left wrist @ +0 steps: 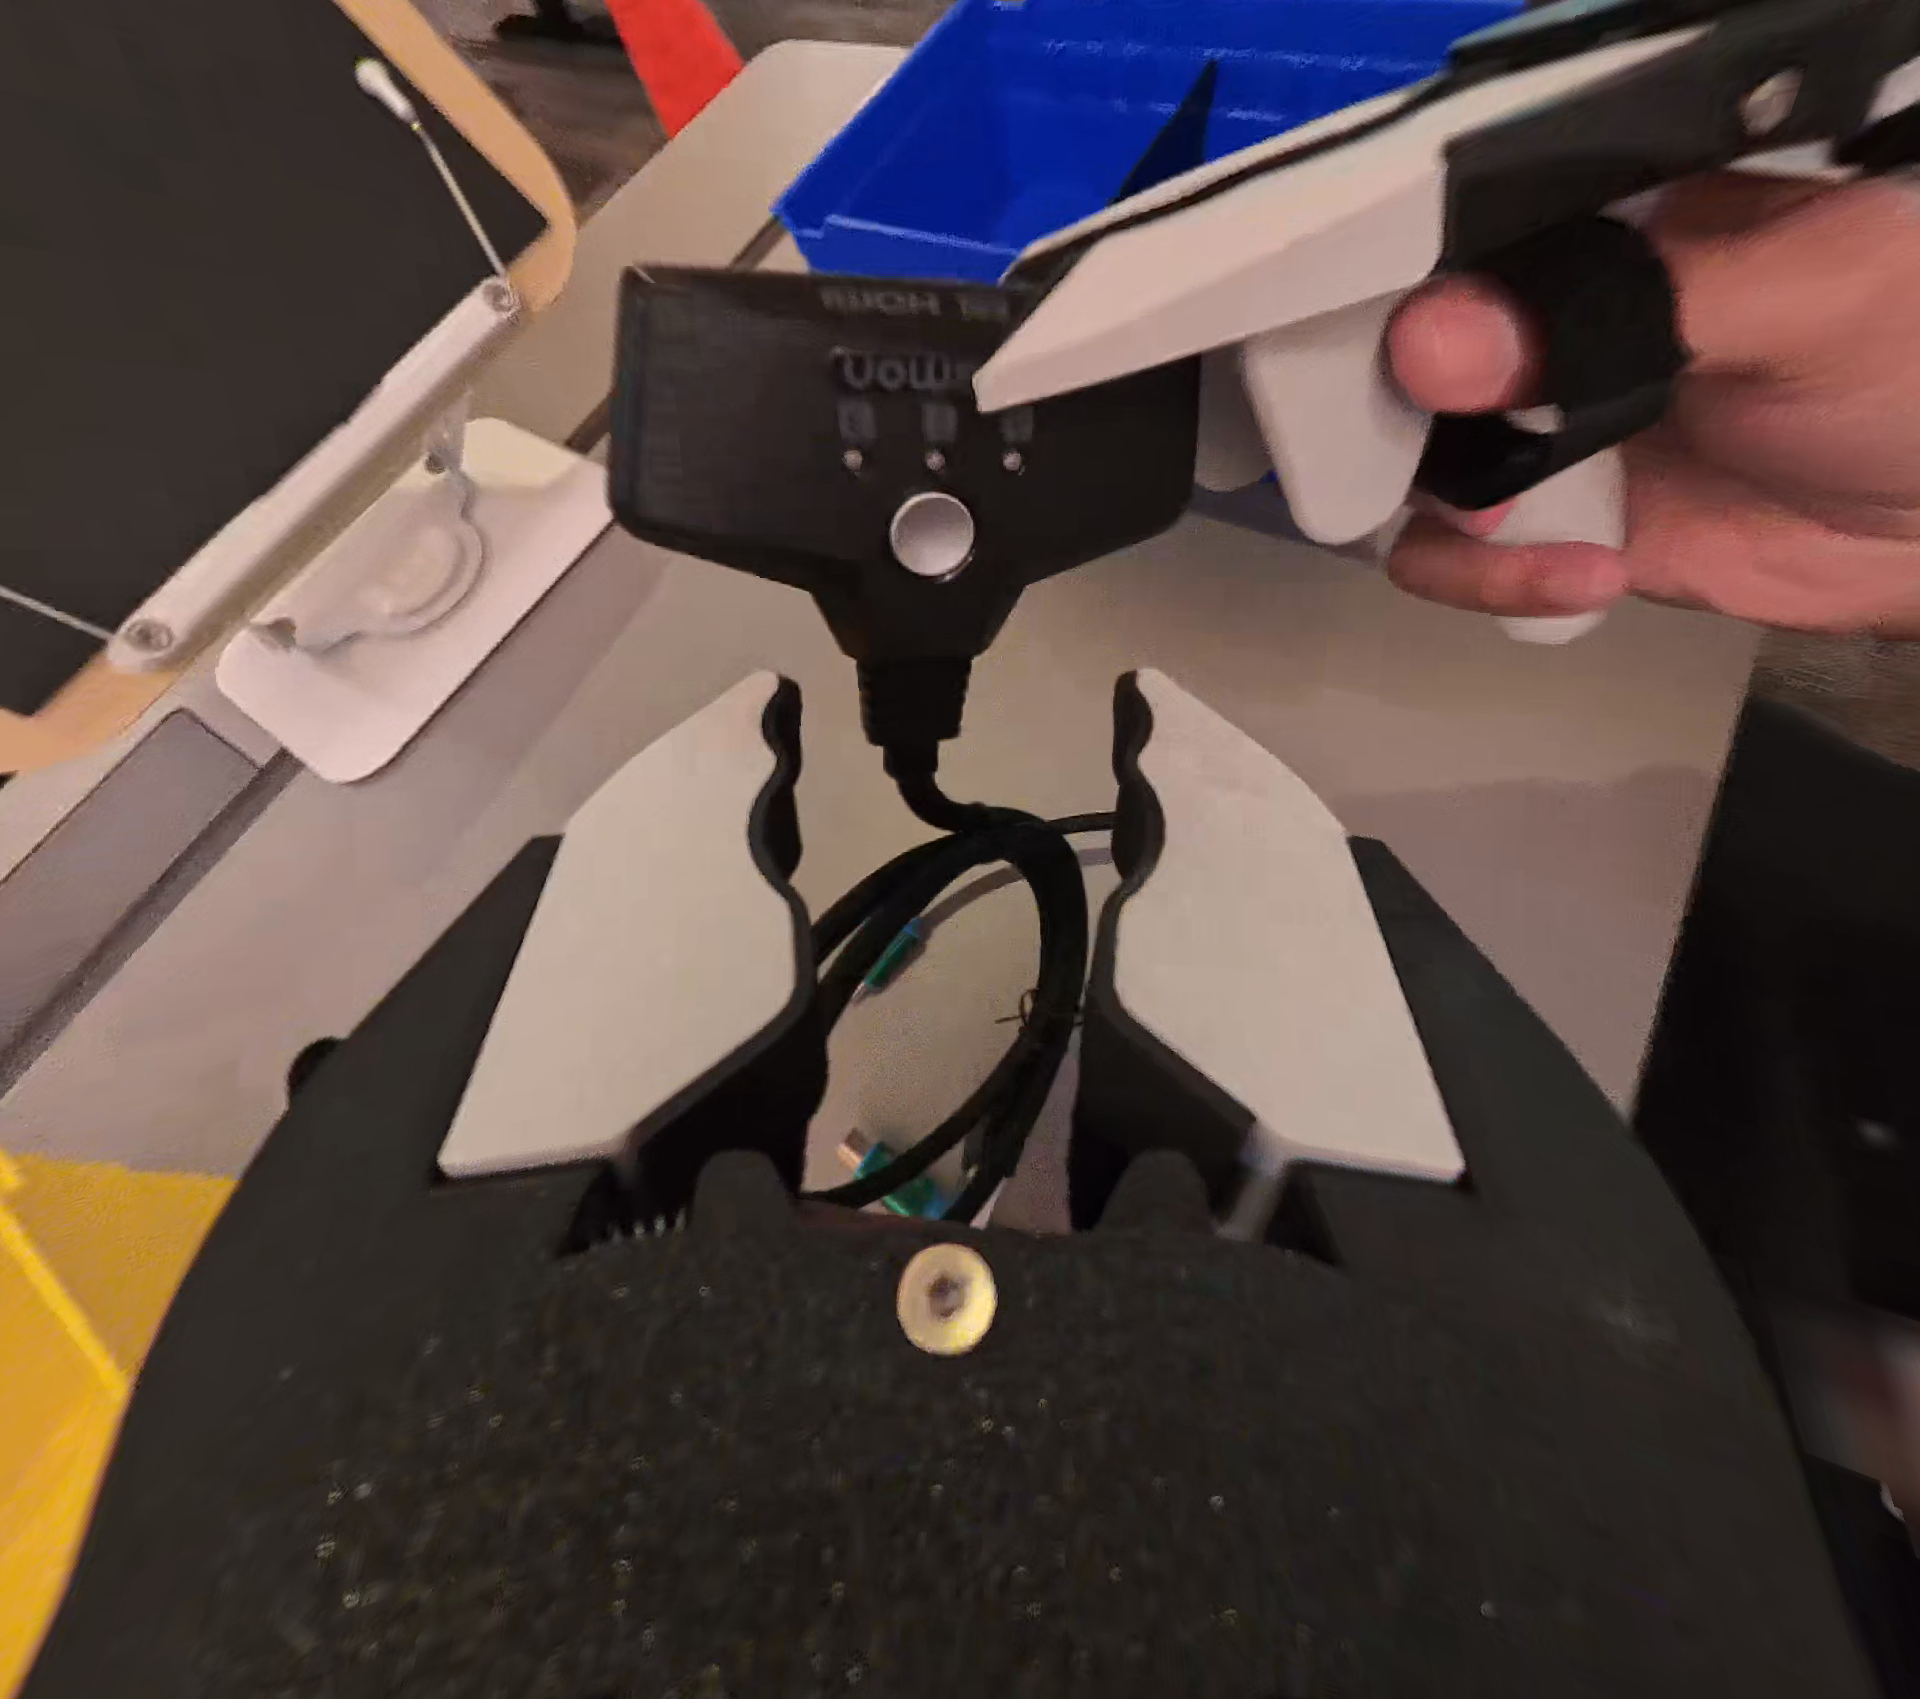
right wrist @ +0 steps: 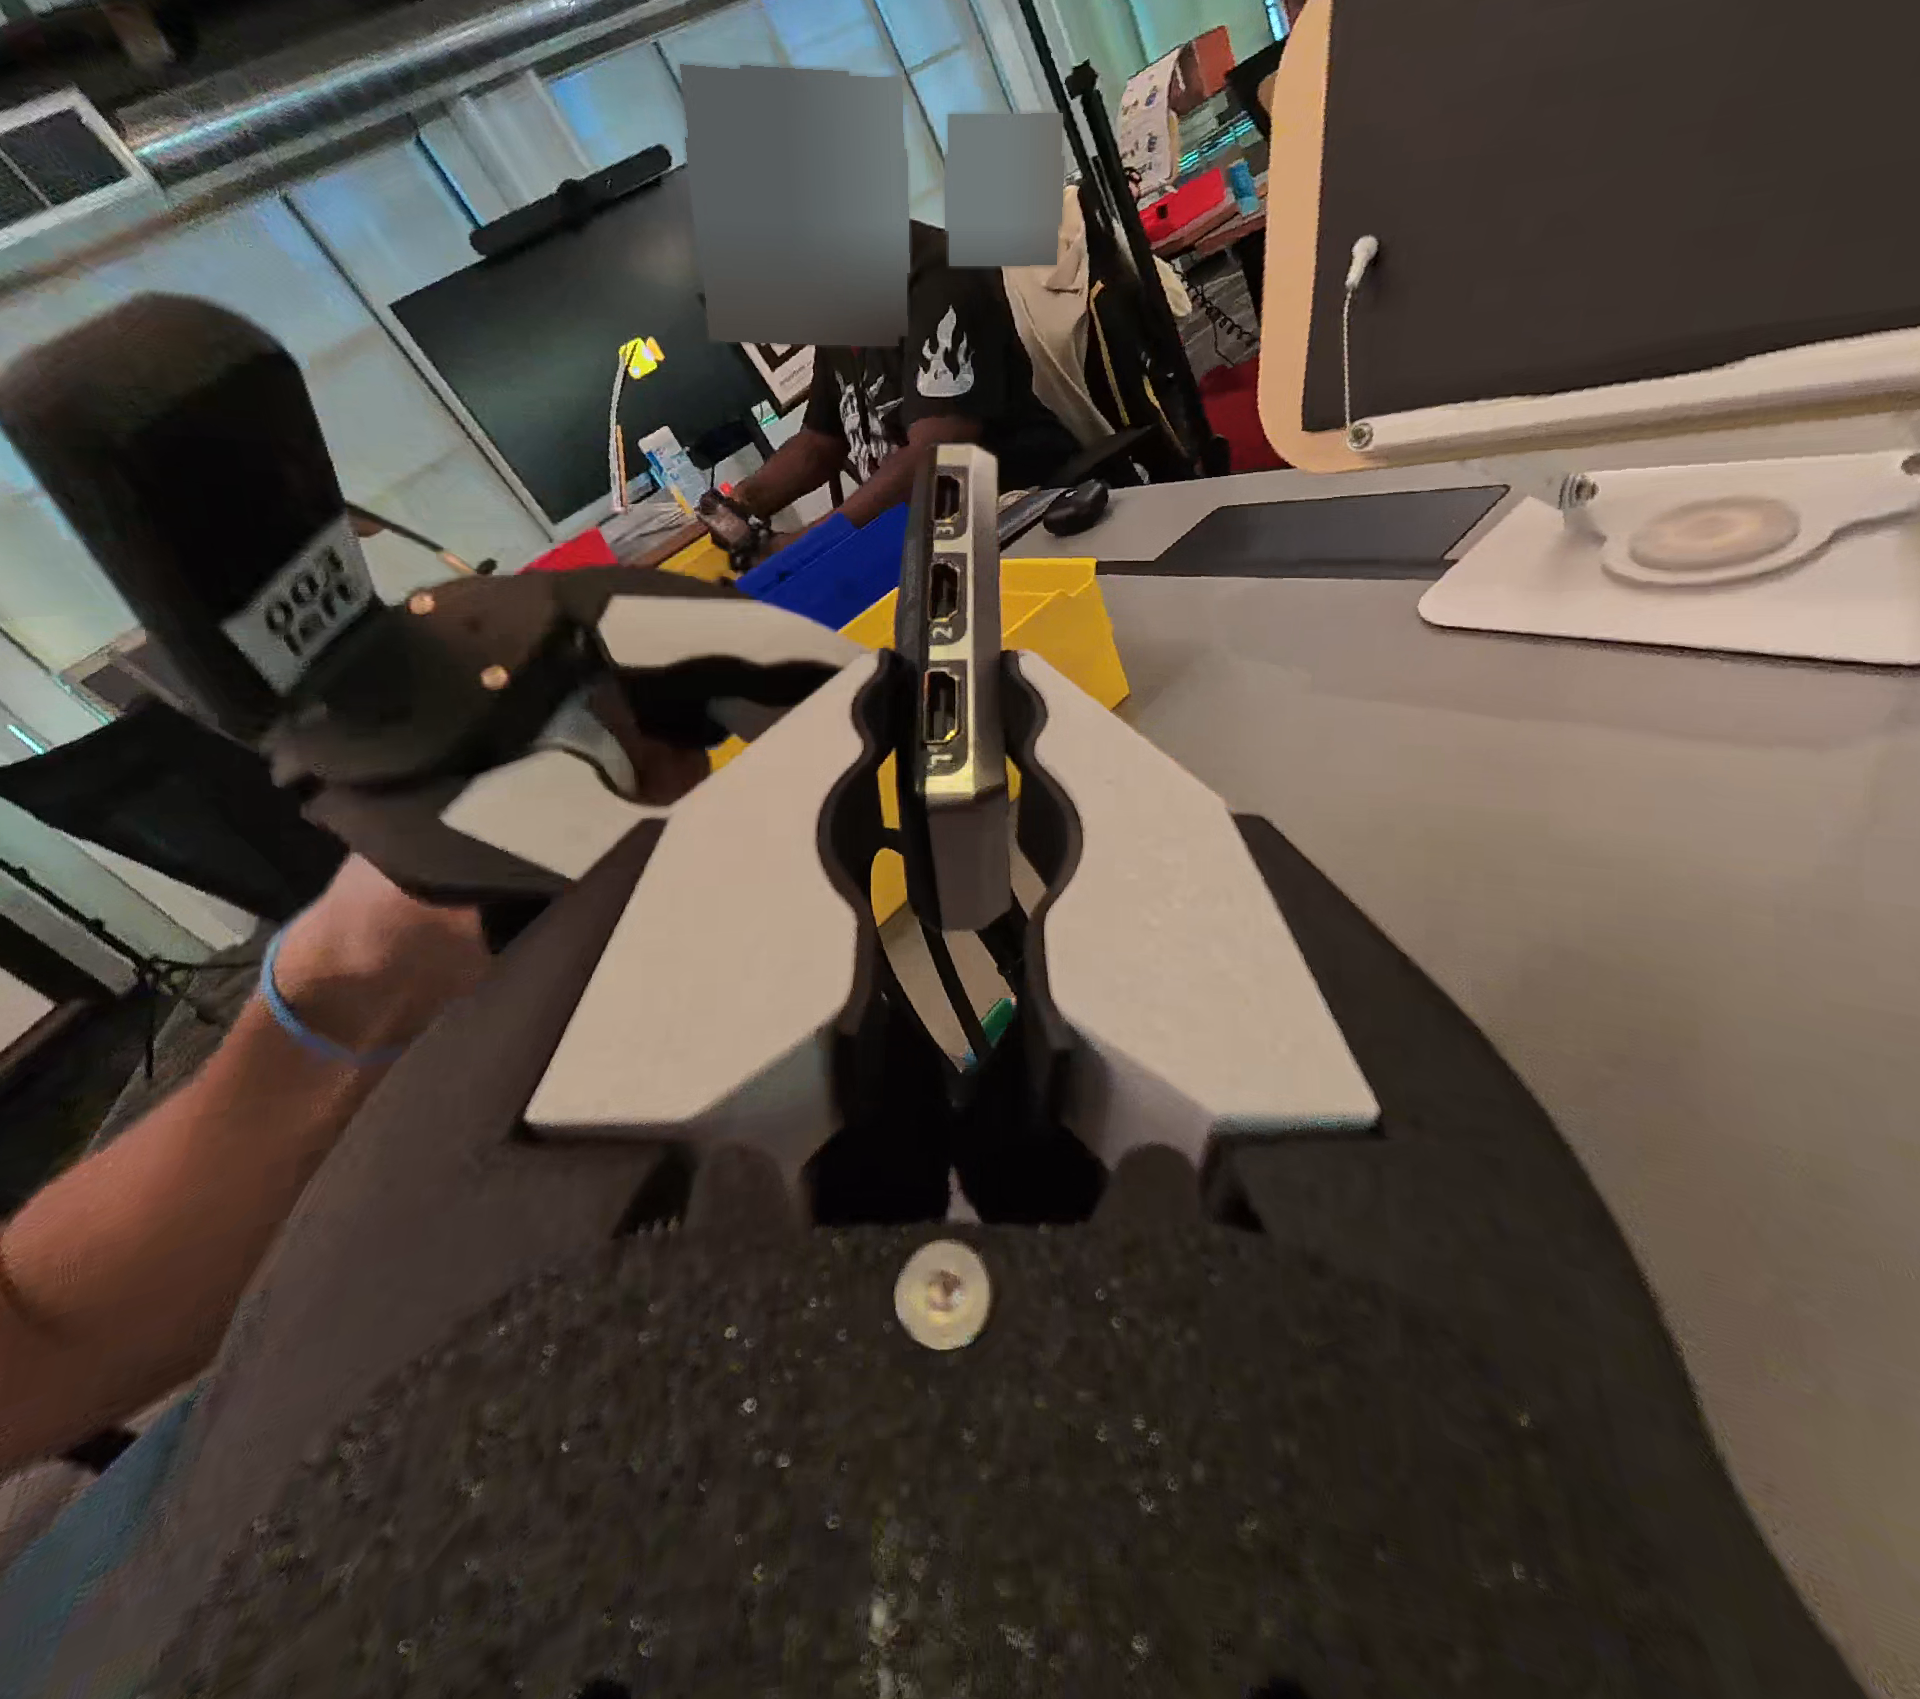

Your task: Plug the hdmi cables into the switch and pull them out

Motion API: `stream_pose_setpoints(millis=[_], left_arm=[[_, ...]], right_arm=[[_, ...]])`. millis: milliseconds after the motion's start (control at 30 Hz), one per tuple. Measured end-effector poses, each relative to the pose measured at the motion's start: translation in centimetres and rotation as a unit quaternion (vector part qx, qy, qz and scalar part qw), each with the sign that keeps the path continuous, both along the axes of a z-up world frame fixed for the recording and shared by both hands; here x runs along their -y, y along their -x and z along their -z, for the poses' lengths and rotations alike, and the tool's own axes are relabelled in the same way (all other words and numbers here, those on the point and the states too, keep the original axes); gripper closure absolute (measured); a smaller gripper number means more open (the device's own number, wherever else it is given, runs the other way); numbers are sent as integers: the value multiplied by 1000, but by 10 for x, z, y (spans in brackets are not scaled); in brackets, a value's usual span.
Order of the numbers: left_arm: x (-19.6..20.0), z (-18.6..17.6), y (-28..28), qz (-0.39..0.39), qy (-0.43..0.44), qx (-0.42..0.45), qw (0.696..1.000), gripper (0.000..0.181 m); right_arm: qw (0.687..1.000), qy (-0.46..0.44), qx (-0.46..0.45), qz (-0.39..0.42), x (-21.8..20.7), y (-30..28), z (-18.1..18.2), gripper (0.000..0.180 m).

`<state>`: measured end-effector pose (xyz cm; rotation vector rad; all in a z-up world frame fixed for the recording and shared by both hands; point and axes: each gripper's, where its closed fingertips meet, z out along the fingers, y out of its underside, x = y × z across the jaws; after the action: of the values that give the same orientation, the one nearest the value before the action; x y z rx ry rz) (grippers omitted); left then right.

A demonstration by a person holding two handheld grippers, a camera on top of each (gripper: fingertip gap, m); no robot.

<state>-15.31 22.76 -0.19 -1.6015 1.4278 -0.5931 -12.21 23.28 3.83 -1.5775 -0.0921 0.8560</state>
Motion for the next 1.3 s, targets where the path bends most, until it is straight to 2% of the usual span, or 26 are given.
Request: stream_pose_setpoints(millis=[100, 167, 233, 333, 433, 533, 600, 633, 733, 867, 933, 1100, 1300], left_arm=[[-4, 11, -8, -26, -2, 3, 1000, 129], [-6, 15, -11, -20, -16, -8, 1000, 141], [-5, 17, -12, 12, -35, -26, 999, 147], [3, 16, -8, 96, -1, -58, 994, 149], [17, 11, 6, 214, 26, -105, 971, 150], [23, 10, 24, 277, 30, -190, 941, 150], [29, 7, 25, 306, 35, -221, 925, 151], [35, 6, 23, 323, 47, -227, 918, 151], [53, 11, 18, 363, 67, -245, 897, 151], [74, 24, 14, 399, 78, -249, 879, 151], [78, 26, 11, 402, 78, -243, 879, 152], [80, 27, 12, 390, 80, -237, 886, 151], [84, 32, 25, 396, 85, -273, 873, 152]], right_arm=[[1000, -1, -25, -10, 7, 9, -4, 161], [999, 9, -38, -32, 13, 16, -7, 160], [999, 9, -33, -40, 17, 17, -10, 160], [993, -39, -7, -107, 33, 20, -23, 152], [986, -98, 9, -138, 49, 1, -45, 114], [974, -114, 139, -138, 57, -9, -32, 87], [959, -124, 197, -163, 67, 5, -21, 63], [952, -132, 218, -171, 70, 15, -17, 58], [939, -168, 256, -159, 68, 39, -8, 58], [942, -204, 205, -168, 71, 52, -11, 63], [939, -209, 206, -179, 73, 54, -5, 71], [935, -232, 201, -178, 75, 56, -4, 72], [931, -226, 217, -188, 78, 70, 2, 67]])
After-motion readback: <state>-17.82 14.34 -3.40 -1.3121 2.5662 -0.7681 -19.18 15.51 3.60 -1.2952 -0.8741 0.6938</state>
